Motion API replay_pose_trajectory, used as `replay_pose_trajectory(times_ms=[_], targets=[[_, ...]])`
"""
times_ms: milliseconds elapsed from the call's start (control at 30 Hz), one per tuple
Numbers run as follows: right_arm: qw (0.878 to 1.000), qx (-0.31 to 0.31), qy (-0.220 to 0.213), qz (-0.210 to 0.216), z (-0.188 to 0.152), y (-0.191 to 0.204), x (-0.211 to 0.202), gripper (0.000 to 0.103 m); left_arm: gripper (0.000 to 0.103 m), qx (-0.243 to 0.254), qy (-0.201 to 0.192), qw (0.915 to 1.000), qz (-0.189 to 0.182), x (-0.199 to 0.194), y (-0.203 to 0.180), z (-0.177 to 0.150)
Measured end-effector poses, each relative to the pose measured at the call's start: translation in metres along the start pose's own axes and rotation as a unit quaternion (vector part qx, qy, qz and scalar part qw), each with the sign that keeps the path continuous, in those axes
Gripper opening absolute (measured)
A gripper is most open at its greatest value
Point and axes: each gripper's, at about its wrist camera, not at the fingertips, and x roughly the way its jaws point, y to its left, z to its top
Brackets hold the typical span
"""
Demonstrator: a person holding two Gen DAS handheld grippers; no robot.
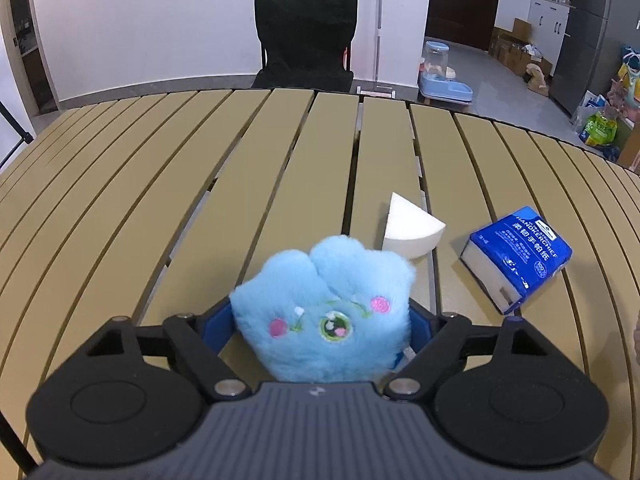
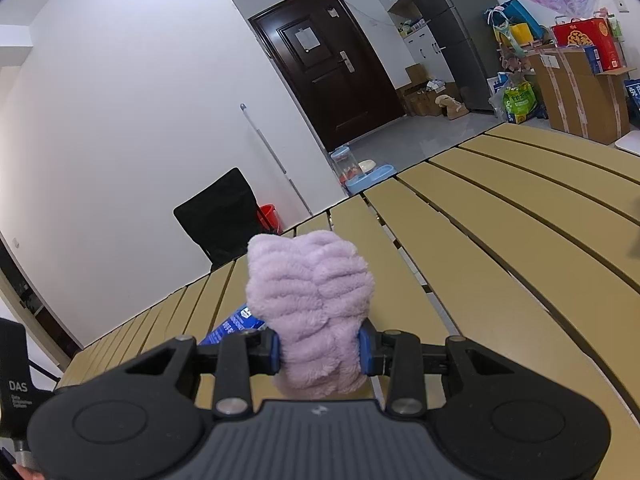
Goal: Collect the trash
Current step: 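Grasp the light-blue plush toy with the left gripper while the right gripper holds the scrunchie, then carry the plush and scrunchie off the table down over the black bin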
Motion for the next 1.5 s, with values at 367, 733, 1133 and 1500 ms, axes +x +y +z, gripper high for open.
replay_pose_trajectory(times_ms=[367, 733, 1133, 1500], targets=[[1.0, -0.018, 0.006, 0.01, 0.0, 0.004, -0.001, 0.034, 0.082, 0.005, -0.024, 0.9997, 0.001, -0.027, 0.001, -0.009], [0.998, -0.049, 0.015, 0.03, -0.006, 0.027, -0.02, 0.034, 0.082, -0.005, -0.06, 0.9979, -0.024, -0.085, 0.017, -0.034], [0.995, -0.088, 0.022, 0.036, -0.021, 0.053, -0.072, 0.034, 0.082, -0.012, -0.082, 0.9961, -0.032, -0.139, 0.038, -0.065], [0.994, -0.101, 0.024, 0.046, -0.042, 0.062, -0.121, 0.034, 0.082, -0.02, -0.095, 0.9943, -0.042, -0.183, 0.061, -0.107]])
